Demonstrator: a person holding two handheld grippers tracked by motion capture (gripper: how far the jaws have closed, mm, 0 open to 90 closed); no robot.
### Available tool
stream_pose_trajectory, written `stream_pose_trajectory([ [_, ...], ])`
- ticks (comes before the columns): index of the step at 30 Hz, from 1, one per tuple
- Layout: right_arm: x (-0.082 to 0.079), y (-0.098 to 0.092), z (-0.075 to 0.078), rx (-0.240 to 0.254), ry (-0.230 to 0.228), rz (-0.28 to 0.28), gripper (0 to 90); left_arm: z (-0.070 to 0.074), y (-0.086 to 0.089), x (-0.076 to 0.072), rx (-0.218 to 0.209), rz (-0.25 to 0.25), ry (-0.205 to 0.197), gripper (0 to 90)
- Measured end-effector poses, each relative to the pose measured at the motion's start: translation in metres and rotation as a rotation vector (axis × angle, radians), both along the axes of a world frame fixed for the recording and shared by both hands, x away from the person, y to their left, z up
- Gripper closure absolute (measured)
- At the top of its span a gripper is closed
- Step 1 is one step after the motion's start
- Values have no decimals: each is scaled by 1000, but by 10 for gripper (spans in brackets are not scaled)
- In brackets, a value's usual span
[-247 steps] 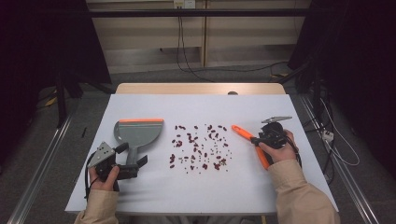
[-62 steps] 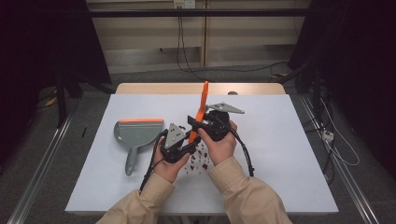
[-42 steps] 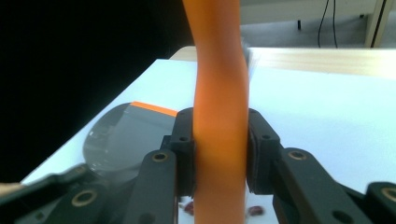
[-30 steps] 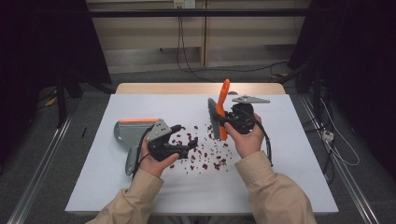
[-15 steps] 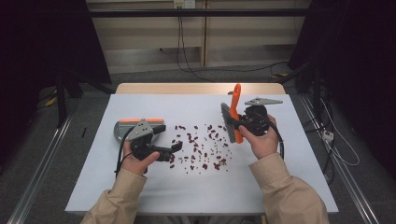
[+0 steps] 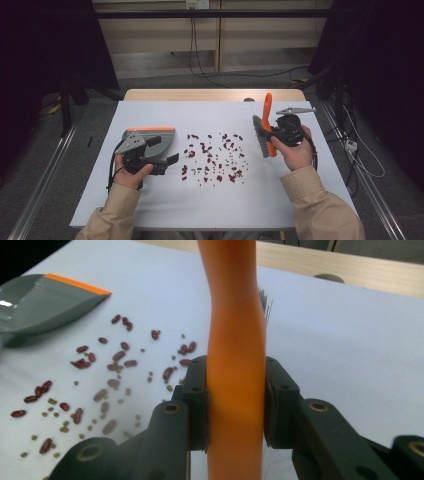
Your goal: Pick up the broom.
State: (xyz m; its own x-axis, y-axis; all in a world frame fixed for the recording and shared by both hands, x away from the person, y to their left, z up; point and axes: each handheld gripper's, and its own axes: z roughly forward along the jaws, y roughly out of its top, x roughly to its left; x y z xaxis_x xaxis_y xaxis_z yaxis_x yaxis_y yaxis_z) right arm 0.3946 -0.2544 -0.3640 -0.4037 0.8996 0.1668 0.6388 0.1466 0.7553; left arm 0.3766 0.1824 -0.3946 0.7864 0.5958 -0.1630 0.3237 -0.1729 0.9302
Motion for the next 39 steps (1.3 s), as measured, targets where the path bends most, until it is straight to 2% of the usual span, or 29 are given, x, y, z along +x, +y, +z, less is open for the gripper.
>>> stream_pose_trajectory([
  [6, 5, -16, -9, -19, 58, -40, 699, -1, 10, 1, 0, 19, 1, 46],
  [10, 12, -16, -21, -41, 96, -45, 699, -2, 14, 1, 3, 26, 2, 46],
  [19, 39, 1, -41, -108, 94, -48, 708, -6, 20, 2, 20, 33, 8, 46],
  [25, 48, 11, -49, -144, 81, -42, 706, -9, 22, 2, 25, 32, 14, 47],
  [31, 50, 9, -53, -126, 91, -47, 684, -12, 21, 2, 24, 31, 21, 46],
  [33, 49, 8, -53, -109, 84, -53, 623, -12, 23, 3, 31, 31, 19, 46],
  [35, 48, 6, -51, -101, 90, -48, 604, -12, 24, 3, 29, 37, 21, 46],
  [39, 41, 0, -48, -92, 62, -46, 548, -12, 25, 2, 26, 42, 21, 46],
])
